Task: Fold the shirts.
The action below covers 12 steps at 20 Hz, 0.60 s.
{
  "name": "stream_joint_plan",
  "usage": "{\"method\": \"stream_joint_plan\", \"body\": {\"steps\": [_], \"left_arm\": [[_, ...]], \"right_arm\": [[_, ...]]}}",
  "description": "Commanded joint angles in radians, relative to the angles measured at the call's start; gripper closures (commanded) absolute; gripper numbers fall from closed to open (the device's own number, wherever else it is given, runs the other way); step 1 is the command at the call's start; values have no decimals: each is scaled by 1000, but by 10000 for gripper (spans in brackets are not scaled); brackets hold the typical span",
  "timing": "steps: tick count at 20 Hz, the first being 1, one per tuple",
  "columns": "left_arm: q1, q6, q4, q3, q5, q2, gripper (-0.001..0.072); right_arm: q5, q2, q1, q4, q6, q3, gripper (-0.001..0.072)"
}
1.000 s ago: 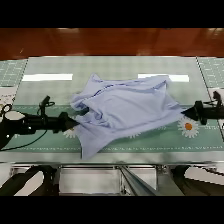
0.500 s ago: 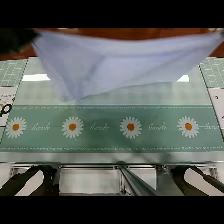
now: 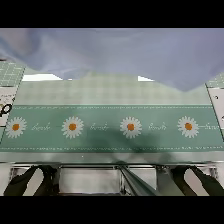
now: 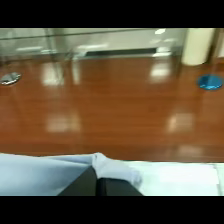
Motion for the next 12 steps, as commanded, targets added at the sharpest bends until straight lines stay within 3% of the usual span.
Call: {"method": "stream_joint_plan", "body": {"steps": [1, 4, 7, 12], "left_arm": [[45, -80, 293, 24, -66, 160, 686], [-92, -127, 489, 8, -121, 245, 685], [-229, -229, 657, -6, -226, 261, 685], [-255, -262, 633, -235, -242, 198, 685]], "right_arm": [[63, 133, 2, -132, 19, 19, 692], [127, 205, 65, -186, 29, -25, 692], [158, 262, 126, -264, 61, -152, 692], [74, 266, 128, -180, 44, -485, 692]]}}
